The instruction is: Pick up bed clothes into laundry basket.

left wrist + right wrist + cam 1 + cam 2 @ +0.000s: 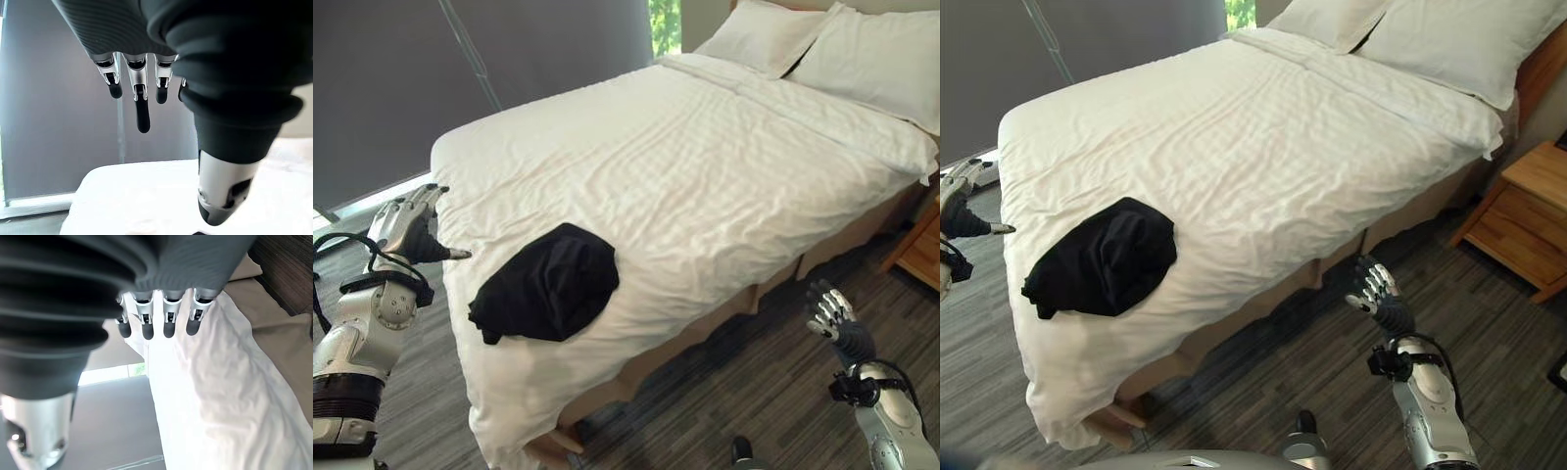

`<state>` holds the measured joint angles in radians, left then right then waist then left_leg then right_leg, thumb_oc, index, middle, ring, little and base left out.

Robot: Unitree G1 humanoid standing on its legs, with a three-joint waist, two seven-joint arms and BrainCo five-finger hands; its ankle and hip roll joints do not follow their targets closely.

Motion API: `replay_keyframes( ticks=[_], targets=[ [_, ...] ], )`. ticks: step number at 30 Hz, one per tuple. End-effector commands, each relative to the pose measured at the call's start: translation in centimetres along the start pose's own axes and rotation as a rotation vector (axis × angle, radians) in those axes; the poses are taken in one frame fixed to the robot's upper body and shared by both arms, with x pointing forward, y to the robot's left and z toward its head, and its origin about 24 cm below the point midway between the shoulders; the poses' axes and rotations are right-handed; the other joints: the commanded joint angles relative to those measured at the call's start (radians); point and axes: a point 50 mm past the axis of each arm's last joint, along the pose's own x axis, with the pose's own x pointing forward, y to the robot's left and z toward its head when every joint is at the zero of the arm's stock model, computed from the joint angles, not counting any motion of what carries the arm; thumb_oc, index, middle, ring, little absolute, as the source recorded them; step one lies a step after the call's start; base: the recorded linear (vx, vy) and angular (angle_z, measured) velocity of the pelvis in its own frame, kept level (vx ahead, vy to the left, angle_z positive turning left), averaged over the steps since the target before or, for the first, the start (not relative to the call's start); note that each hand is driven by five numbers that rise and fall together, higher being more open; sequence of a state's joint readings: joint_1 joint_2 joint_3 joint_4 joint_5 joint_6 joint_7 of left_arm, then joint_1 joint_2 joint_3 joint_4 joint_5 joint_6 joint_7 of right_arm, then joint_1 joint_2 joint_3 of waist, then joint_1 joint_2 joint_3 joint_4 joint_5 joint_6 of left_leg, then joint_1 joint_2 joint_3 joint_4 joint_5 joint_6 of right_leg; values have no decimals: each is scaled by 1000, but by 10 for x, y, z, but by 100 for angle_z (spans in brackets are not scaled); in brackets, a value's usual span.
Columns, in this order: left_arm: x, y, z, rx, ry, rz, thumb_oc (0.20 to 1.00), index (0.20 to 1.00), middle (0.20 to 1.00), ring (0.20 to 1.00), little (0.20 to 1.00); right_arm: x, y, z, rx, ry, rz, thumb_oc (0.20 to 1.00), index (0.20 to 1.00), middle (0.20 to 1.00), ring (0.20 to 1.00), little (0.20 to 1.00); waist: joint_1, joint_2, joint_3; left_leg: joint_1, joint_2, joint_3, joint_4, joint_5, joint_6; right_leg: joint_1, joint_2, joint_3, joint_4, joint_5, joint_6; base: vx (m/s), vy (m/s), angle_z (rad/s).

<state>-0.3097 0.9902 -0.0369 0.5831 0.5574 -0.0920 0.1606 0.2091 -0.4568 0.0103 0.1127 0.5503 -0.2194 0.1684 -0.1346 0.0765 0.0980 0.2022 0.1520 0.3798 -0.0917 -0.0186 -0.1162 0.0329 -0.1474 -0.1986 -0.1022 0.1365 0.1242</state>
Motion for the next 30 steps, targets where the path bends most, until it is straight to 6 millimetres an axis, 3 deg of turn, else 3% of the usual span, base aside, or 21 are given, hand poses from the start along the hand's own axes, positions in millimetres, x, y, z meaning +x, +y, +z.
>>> replay_keyframes(
  ticks=[1,6,10,11,12,14,16,20,24,30],
  targets=[
    [13,35,-8,56,35,98,1000,1000,1000,1000,1000,3,15,13,54,-97,64,1000,1000,1000,1000,1000,-22,-69,-2,-37,5,36,35,68,-10,71,-87,14,66,-109,45,0,0,0],
    [30,14,-2,71,72,-20,1000,1000,1000,1000,1000,4,22,11,51,-86,108,1000,1000,1000,1000,1000,-49,-69,23,-51,8,48,19,82,-14,32,-77,34,68,-95,51,-33,-10,-10],
    [53,30,20,53,55,19,1000,1000,1000,1000,1000,10,24,16,48,-99,141,1000,1000,1000,1000,1000,-75,-92,109,-159,40,56,27,117,-24,-107,-58,73,88,-57,50,-268,-23,-15],
    [60,44,25,15,52,49,1000,1000,1000,1000,1000,14,26,23,48,-126,164,1000,1000,1000,1000,1000,-91,-110,153,-219,60,66,19,146,-34,-183,-44,93,85,-28,52,-228,-34,-40],
    [62,50,24,3,65,68,1000,1000,1000,1000,1000,15,26,24,53,-129,170,1000,1000,1000,1000,1000,-95,-115,161,-232,67,59,14,136,-48,-198,-38,103,78,-29,61,-235,-57,-27],
    [69,71,19,-14,118,137,1000,1000,1000,1000,1000,18,31,28,99,-153,186,1000,1000,1000,1000,1000,-124,-147,195,-330,103,80,4,167,-72,-298,-19,126,32,27,70,-113,-51,-32],
    [71,76,19,-29,136,155,1000,1000,1000,1000,1000,19,34,29,108,-159,187,1000,1000,1000,1000,1000,-136,-158,214,-372,115,88,4,177,-82,-343,-16,135,21,42,76,-72,-9,-21],
    [72,76,18,15,159,141,1000,1000,1000,1000,1000,20,38,27,108,-150,197,1000,1000,1000,1000,1000,-146,-166,229,-406,125,104,4,185,-94,-388,-14,151,15,56,84,-25,22,-13],
    [64,65,-3,93,252,79,1000,1000,1000,1000,1000,18,37,26,104,-144,204,1000,1000,1000,1000,1000,-151,-180,238,-429,133,141,4,190,-106,-444,-9,170,15,71,88,-5,5,-38],
    [52,46,-25,14,345,-32,1000,1000,1000,1000,1000,15,32,22,124,-126,181,1000,1000,1000,1000,1000,-134,-158,236,-419,134,143,4,187,-109,-444,-13,168,15,61,83,19,-18,-16]
  ],
)
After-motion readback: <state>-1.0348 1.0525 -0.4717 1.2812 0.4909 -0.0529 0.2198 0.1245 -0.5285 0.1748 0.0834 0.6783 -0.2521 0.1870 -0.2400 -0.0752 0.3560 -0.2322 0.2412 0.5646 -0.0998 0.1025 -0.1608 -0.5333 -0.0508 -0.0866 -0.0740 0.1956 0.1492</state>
